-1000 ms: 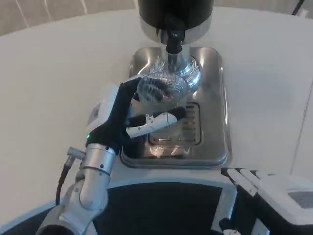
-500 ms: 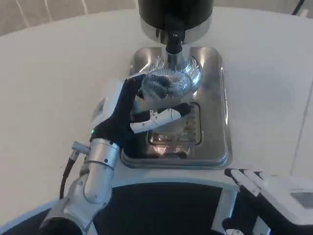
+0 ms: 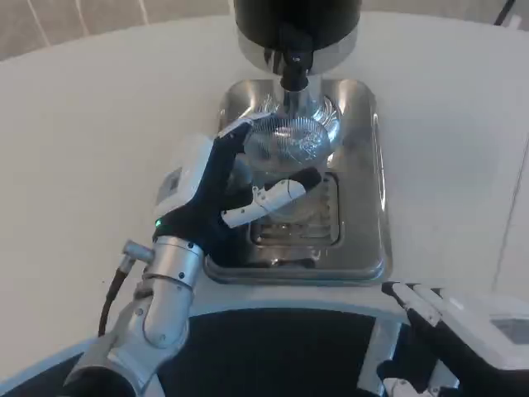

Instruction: Grasp the cup under the faucet to collect the drink, then remove the cup.

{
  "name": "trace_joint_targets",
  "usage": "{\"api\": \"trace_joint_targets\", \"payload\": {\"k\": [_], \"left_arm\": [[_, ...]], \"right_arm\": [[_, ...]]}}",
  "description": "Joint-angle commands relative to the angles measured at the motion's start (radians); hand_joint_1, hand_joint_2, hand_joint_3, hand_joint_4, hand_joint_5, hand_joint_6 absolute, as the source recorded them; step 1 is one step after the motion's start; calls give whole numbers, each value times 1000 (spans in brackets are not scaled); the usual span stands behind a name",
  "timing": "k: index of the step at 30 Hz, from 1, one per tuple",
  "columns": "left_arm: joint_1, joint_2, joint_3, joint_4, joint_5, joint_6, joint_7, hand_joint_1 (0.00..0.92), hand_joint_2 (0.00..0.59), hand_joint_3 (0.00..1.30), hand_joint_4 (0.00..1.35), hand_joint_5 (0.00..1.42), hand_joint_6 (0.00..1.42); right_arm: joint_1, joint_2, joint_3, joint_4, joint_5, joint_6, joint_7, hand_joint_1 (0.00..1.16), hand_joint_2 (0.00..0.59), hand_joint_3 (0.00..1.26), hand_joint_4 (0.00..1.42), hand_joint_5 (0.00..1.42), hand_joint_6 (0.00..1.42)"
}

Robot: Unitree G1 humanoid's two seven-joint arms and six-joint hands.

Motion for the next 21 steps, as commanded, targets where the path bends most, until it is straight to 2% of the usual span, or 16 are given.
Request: {"api": "trace_joint_targets", "payload": {"k": [1, 5, 9, 15, 21], "left_arm": [[-2, 25, -8, -4, 12, -22, 34, 241, 45, 358, 255, 405, 502], [-1, 34, -12, -5, 12, -30, 44, 224, 38, 335, 227, 371, 440], [0, 44, -9, -8, 6, -43, 44, 202, 29, 255, 183, 337, 389], [6, 65, 4, -11, -19, -67, 9, 166, 23, 58, 62, 267, 361], [40, 106, 30, -37, -51, -101, -24, 158, 24, 49, 56, 260, 360]], "right_arm": [[-4, -1, 5, 14, 2, 1, -8, 228, 493, 0, 0, 0, 0], [-6, 3, 12, 17, -5, 3, -9, 229, 492, 0, 0, 0, 0], [-6, 5, 18, 17, -10, 4, -9, 229, 492, 0, 0, 0, 0], [-16, 9, 26, 17, -21, 4, -15, 229, 492, 0, 0, 0, 0], [-43, 10, 5, 9, -5, 13, -37, 229, 492, 0, 0, 0, 0]]}}
